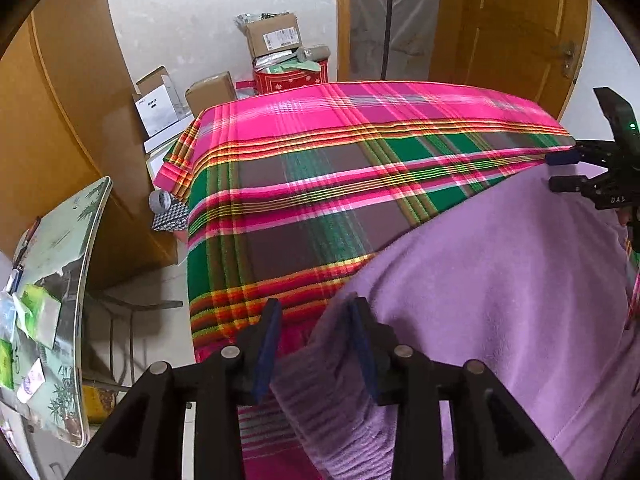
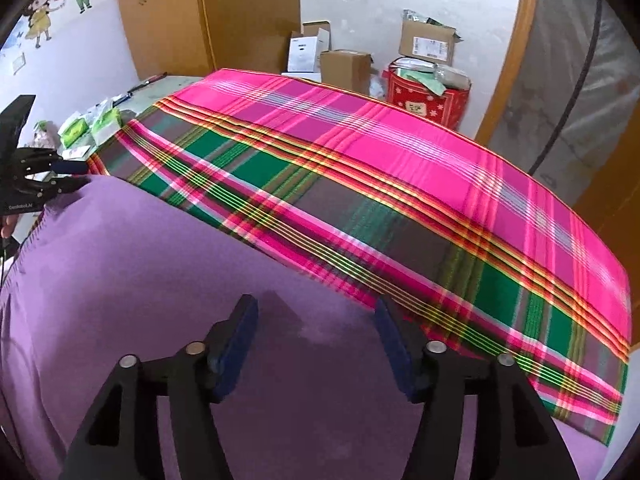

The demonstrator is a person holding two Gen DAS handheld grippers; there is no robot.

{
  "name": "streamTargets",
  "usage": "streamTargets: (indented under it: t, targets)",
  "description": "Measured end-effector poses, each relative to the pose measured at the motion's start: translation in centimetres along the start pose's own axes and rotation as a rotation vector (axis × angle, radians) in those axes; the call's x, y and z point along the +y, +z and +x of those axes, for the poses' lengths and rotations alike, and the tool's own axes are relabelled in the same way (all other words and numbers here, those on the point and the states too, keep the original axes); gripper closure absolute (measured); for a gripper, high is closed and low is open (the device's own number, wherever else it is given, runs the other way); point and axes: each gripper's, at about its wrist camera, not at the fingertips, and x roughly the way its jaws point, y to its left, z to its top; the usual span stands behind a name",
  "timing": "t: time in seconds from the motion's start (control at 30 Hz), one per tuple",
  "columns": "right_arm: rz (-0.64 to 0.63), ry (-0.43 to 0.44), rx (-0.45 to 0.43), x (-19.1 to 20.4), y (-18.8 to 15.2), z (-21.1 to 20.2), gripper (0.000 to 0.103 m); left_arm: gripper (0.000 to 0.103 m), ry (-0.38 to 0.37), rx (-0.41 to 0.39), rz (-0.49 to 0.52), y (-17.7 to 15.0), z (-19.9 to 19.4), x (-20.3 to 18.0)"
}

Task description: Fold clothes

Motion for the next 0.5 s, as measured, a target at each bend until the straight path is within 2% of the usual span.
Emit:
streamTargets:
  t: [0.5]
  targets:
    - [-0.08, 0.124, 0.004, 3.9, 2.7, 2.4, 0.037, 0.066, -0.062, -0.034, 0.031, -0.7, -0.2, -0.3]
